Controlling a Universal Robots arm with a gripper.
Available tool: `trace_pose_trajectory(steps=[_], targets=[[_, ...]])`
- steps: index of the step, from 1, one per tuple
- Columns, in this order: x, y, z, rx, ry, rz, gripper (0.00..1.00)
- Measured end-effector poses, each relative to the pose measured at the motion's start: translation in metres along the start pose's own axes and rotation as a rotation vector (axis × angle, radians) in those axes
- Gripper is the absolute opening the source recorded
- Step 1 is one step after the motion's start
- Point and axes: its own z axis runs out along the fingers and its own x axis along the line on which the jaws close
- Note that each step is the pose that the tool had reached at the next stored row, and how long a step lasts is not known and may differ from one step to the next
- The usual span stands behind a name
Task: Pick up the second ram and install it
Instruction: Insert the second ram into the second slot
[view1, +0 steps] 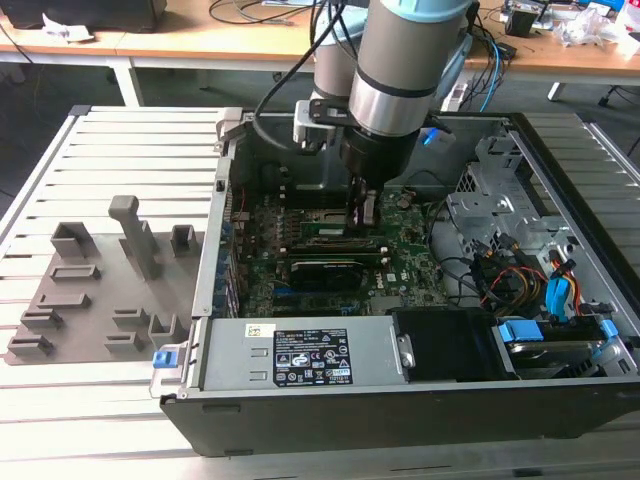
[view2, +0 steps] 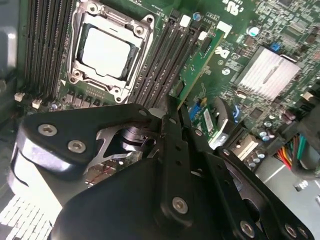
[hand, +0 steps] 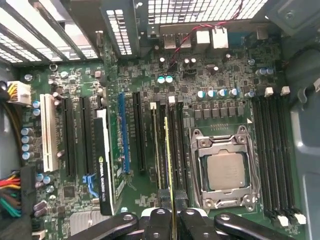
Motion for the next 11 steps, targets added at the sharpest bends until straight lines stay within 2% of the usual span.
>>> trace_pose_trajectory(steps=[2,7,11], targets=[[-0.0017,0.0043,0.0055,0.0001,0.0015,0.000,0.14],[-0.0085,0.0118,0.0249,0.0002,0.0044,-0.006,0.14],[-0.0109,0.0116,0.0303,0.0001,0.0044,-0.006,0.14]])
